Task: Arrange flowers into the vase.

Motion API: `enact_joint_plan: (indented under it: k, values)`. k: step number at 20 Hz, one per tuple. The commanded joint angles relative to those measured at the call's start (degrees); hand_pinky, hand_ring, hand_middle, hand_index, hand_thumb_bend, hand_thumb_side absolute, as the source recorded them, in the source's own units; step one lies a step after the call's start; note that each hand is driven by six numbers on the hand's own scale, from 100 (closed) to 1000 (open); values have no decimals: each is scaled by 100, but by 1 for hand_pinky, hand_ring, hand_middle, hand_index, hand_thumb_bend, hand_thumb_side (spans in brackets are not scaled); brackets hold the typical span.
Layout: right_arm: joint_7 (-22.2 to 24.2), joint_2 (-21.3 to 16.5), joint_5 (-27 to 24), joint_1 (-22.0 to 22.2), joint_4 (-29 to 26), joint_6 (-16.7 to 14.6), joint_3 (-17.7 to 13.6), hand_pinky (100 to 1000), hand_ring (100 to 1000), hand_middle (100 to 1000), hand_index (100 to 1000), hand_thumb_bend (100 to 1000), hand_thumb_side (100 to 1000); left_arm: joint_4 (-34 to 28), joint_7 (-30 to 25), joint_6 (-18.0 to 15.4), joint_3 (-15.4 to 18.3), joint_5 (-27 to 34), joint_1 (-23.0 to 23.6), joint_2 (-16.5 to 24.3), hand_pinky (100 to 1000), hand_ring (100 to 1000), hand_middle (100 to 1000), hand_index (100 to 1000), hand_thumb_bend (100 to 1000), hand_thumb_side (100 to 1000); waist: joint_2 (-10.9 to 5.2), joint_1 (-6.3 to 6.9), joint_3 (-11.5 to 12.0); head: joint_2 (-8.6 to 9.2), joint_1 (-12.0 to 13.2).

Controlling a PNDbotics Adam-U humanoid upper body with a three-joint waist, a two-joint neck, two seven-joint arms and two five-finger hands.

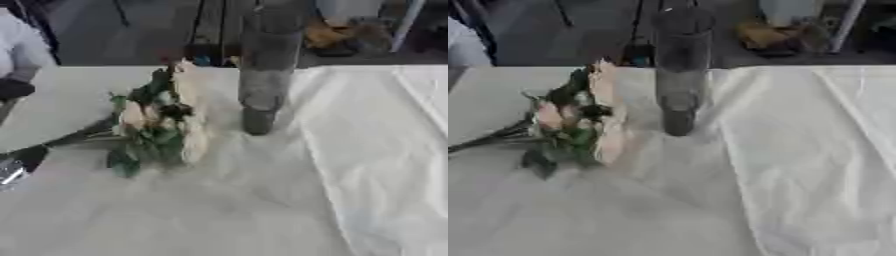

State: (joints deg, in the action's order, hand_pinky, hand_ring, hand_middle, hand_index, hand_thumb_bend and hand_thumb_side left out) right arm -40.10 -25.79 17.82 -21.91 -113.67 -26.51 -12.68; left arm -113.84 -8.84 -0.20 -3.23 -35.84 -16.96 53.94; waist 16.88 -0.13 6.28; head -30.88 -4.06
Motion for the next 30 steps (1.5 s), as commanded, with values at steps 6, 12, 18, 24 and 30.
enact_joint_plan:
  k: [6, 12, 18, 24, 30]
  values:
    - [-29, -101, -74, -39, -93, -77, -35, 844, 857, 775, 861, 100, 1000, -75, -393, 167, -19, -196, -287, 335, 838, 895, 928, 1000, 375, 945, -118, 11, 12, -22, 64]
    - [-3, -110, -101, -16, -93, -67, -20, 844, 857, 774, 861, 100, 1000, -75, -1092, 386, -210, -194, -695, 678, 845, 903, 944, 1000, 405, 904, -155, 35, -26, -51, 98]
    - [34, -121, -133, -15, -93, -63, 2, 845, 857, 774, 861, 100, 1000, -75, -1861, 654, -442, -96, -1118, 845, 844, 901, 936, 1000, 433, 894, -166, 52, -64, -59, 136]
    - [76, -121, -165, -18, -93, -53, 24, 847, 858, 774, 861, 100, 1000, -75, -2594, 1006, -706, 26, -1470, 832, 832, 908, 947, 1000, 483, 873, -161, 75, -113, -49, 186]
    - [104, -116, -191, -15, -93, -51, 37, 848, 858, 774, 861, 100, 1000, 296, -3021, 1251, -962, -4, -1927, 657, 825, 907, 972, 1000, 489, 858, -150, 81, -152, -48, 218]
